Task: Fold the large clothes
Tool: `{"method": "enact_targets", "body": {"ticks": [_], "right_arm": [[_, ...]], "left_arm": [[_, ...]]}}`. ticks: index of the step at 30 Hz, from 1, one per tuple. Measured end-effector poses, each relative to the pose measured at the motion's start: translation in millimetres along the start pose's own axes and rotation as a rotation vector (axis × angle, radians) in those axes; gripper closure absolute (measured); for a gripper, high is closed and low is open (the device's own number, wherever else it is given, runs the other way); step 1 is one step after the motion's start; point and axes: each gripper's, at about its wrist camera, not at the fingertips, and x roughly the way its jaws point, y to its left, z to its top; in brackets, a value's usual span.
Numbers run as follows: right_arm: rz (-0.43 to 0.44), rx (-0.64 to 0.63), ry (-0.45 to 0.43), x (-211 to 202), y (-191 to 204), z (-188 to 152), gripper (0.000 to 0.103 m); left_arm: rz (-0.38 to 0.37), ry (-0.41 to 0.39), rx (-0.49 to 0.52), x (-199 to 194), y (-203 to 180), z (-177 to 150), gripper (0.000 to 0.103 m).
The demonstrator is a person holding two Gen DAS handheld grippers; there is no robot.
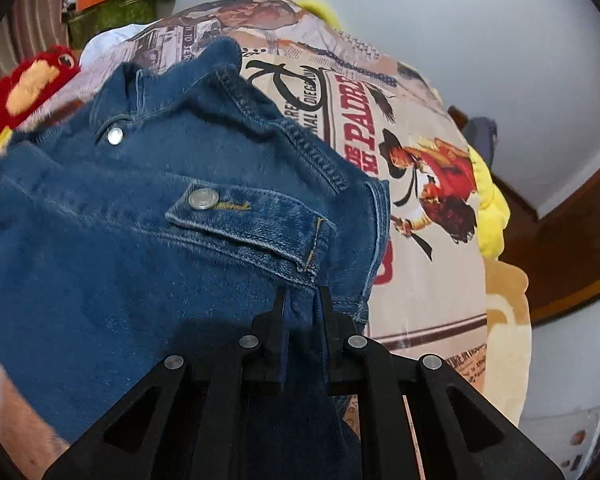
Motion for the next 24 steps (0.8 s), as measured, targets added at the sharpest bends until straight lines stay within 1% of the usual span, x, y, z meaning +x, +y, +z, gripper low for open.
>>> {"method": "enact_targets", "body": {"ticks": [2,4,7,9,10,11,12,13,14,15,16,17,19,21,24], "right_arm": [[-0.021,-0.017,-0.029,-3.3,1.3,-6.6,0.095],[-0.034,-0.031,-0.026,-4.3,1.6,-10.8,0.094],[-0.079,-0.047,-0.016,-4.3,-1.1,-16.0,0.094],[-0.137,-0.046,0.011,1.1,-7.3,-19.7,0.094],[-0.133,-0.032,0.026,4.8,-13.6,-23.1,0.094],[-0.089,-0.003,0.026,6.0,-21.8,-26.9,0.094],[-0.076,0.014,0.029,6.6,-26.1,-28.6,0.093],[-0.067,0.024,0.030,6.3,-29.2,-28.9,0.086],[-0.077,0.031,0.031,5.3,-32.2,-28.3,0.077],[-0.110,0.027,0.029,5.7,-33.1,-27.7,0.055],[-0.155,0.015,0.023,5.5,-33.3,-27.3,0.040],[-0.182,0.002,0.005,4.0,-35.3,-27.3,0.040],[-0.133,0.027,-0.004,-1.6,-41.9,-26.5,0.040],[-0.067,0.072,-0.030,-11.8,-50.6,-24.3,0.040],[0.058,0.156,-0.088,-30.7,-62.6,-16.6,0.040]], "left_arm": [[0.001,0.028,0.030,3.4,-0.2,-14.4,0.018],[-0.005,0.047,0.058,7.3,-1.9,-24.7,0.018],[-0.010,0.067,0.096,13.4,-7.5,-36.4,0.019],[-0.026,0.075,0.107,18.2,-11.5,-39.6,0.019],[-0.036,0.078,0.108,20.5,-13.4,-40.1,0.019],[-0.048,0.082,0.105,23.5,-15.2,-39.3,0.019],[-0.061,0.083,0.101,25.7,-17.1,-37.5,0.019],[-0.077,0.085,0.097,28.8,-18.9,-34.9,0.019],[-0.087,0.084,0.093,31.7,-20.5,-32.0,0.019],[-0.095,0.084,0.089,34.9,-21.9,-28.3,0.019],[-0.103,0.083,0.085,38.2,-23.9,-24.2,0.019],[-0.111,0.083,0.079,42.2,-25.8,-19.5,0.019],[-0.142,0.091,0.064,51.9,-28.5,-9.6,0.019],[-0.173,0.105,0.048,61.4,-30.0,-2.1,0.019],[-0.200,0.125,0.016,77.7,-32.5,8.5,0.019]]}}
